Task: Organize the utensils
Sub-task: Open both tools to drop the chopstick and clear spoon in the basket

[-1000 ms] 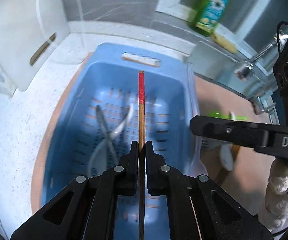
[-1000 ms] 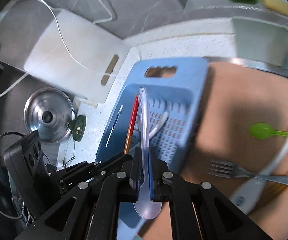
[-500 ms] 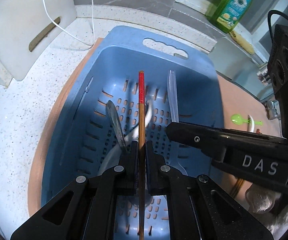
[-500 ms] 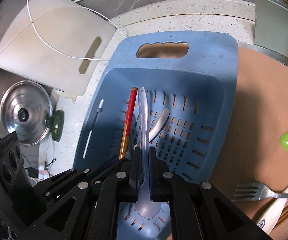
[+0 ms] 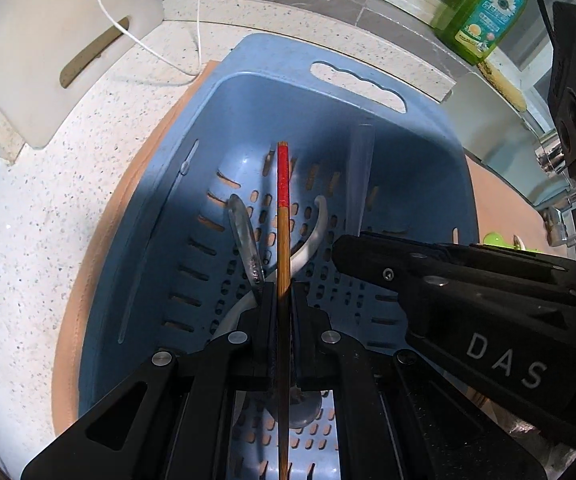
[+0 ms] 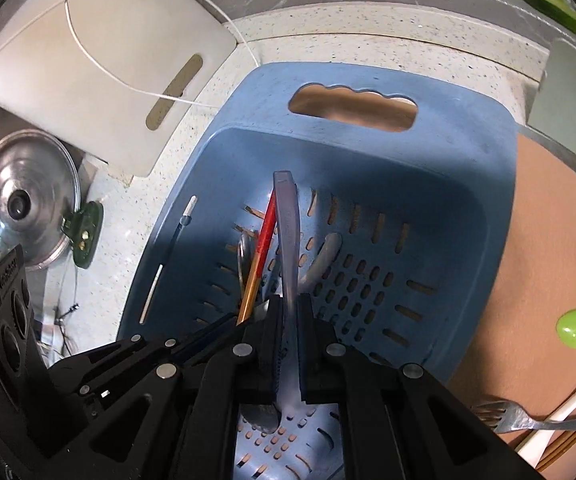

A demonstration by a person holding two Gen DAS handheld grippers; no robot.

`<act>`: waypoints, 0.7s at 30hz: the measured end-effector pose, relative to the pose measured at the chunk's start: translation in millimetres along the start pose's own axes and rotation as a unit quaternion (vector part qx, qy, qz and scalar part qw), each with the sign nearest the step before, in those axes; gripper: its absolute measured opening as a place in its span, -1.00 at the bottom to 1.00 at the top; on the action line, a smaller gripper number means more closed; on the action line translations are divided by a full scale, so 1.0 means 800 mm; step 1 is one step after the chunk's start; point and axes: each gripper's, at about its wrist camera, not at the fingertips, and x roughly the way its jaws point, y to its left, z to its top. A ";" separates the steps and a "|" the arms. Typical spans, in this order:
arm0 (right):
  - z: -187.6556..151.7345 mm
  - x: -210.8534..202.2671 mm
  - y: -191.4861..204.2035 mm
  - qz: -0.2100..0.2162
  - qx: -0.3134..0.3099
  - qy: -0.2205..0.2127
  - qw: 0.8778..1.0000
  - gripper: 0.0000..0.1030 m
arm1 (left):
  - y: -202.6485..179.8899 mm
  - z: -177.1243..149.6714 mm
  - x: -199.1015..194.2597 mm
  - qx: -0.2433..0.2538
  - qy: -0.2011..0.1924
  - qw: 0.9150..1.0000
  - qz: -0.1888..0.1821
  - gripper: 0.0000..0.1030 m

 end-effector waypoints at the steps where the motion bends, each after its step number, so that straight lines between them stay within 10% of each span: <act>1: 0.000 0.001 0.000 -0.002 -0.002 0.002 1.000 -0.88 | 0.001 0.000 0.000 -0.002 0.000 1.000 -0.001 -0.89; 21: -0.011 -0.044 -0.008 0.015 -0.012 -0.025 0.999 -0.72 | 0.007 -0.007 -0.019 -0.006 -0.010 1.000 0.011 -0.88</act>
